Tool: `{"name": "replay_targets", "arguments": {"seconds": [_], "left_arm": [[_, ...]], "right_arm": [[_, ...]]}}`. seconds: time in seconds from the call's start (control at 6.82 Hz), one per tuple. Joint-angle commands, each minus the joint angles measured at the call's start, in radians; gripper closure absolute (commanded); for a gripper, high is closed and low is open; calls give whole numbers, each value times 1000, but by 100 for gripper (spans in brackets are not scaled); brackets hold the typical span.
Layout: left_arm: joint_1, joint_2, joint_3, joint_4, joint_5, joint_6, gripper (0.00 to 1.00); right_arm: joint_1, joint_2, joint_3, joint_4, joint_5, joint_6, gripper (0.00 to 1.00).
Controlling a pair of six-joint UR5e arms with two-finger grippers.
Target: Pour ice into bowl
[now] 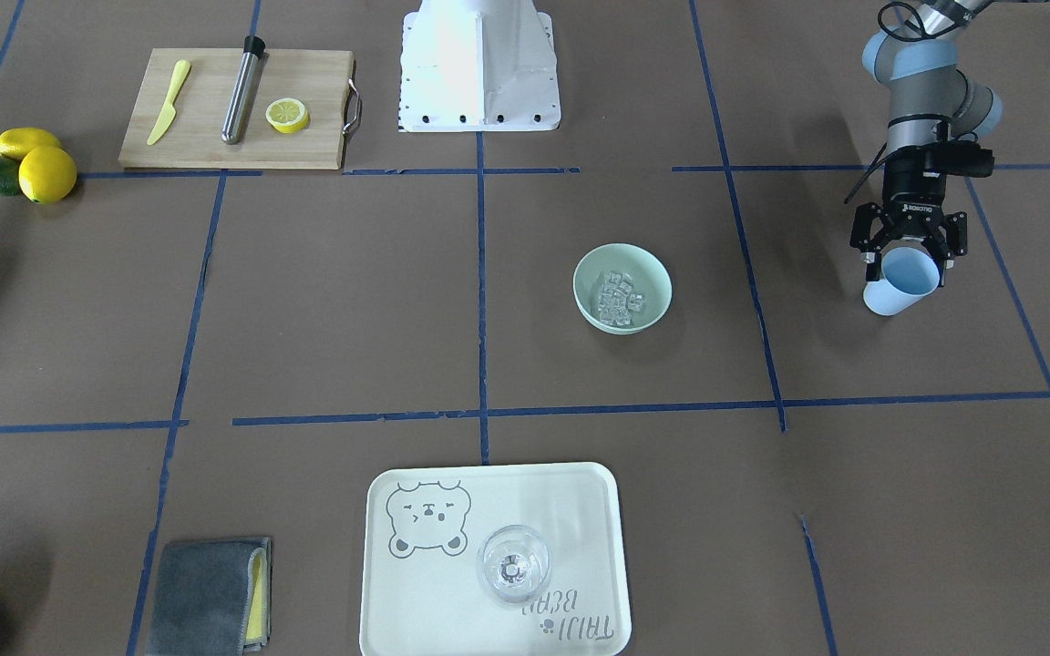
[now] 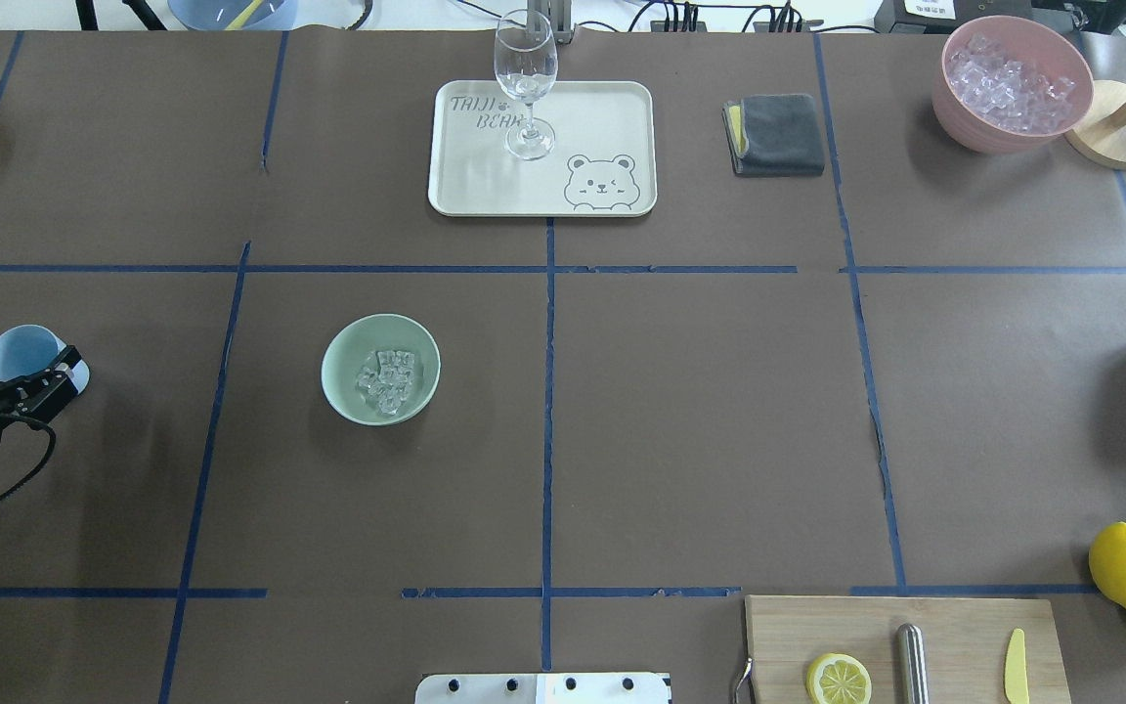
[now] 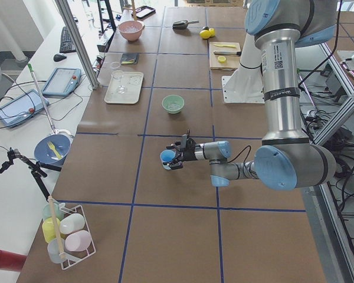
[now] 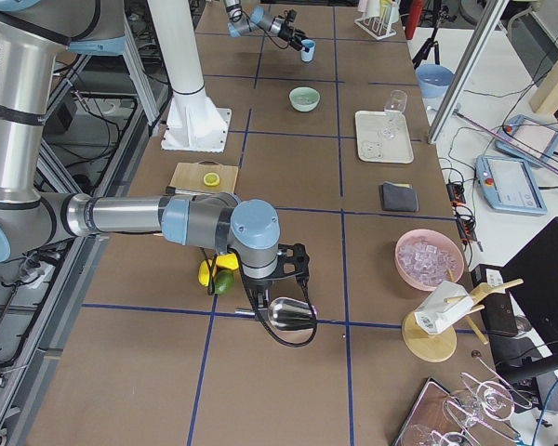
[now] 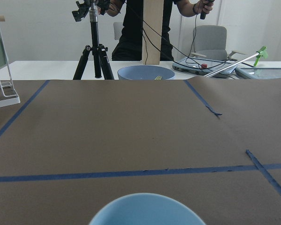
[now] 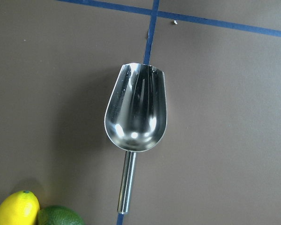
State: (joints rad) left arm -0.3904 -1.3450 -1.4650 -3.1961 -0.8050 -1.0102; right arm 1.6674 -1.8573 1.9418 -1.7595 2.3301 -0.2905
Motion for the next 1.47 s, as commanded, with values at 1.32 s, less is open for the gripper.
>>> {"name": "replay_targets", "arguments": {"seconds": [1.32], "left_arm": [[-1036, -12, -176, 806, -1334, 903, 0]], "right_arm": [[-41, 59, 37, 144, 153, 40, 0]]}}
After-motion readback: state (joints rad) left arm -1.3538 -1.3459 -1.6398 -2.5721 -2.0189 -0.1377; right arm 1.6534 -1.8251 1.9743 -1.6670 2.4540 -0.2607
